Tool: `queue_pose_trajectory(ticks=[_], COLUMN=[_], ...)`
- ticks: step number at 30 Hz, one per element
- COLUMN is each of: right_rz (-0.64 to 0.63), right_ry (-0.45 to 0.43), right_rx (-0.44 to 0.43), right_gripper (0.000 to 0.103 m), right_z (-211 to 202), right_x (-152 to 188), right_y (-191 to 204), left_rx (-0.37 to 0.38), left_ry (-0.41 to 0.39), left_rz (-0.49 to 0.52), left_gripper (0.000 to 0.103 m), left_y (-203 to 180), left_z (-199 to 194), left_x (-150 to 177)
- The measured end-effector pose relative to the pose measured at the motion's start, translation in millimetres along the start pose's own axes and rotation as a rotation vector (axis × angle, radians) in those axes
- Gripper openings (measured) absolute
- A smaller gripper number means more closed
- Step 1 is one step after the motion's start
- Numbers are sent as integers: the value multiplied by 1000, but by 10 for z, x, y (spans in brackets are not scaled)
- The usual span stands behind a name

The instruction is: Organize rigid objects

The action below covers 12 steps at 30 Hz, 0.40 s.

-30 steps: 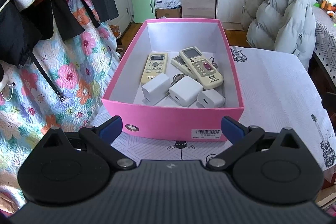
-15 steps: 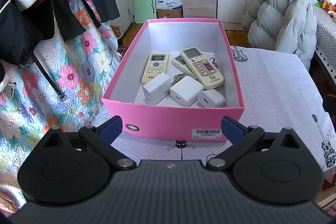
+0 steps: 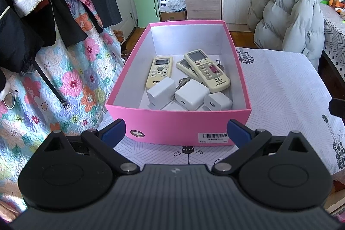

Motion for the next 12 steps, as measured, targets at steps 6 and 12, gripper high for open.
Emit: queue_pose_trajectory(ticks=[6, 12], right_rz=[-14, -16], right_ry=[-9, -7], right_rx=[2, -1], right_gripper=[97, 97], right_z=[-61, -60], right_x=[2, 9], right_y=[26, 52], left_rx=[-14, -15], left_ry=[-34, -38], left_rz=[16, 18], left_gripper=[102, 102], left_y=[0, 14], left_z=[-53, -66], left_x=[17, 17])
Point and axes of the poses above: each gripper's, at about its wrist camera, not at the fingertips, and z roughly the way its jaws point, y to its left, x to its underside, the point moved 5 cm from there along z, roughly the way its jaws point, and after that the axes turned 14 degrees about -z, right-handed, at the moved point
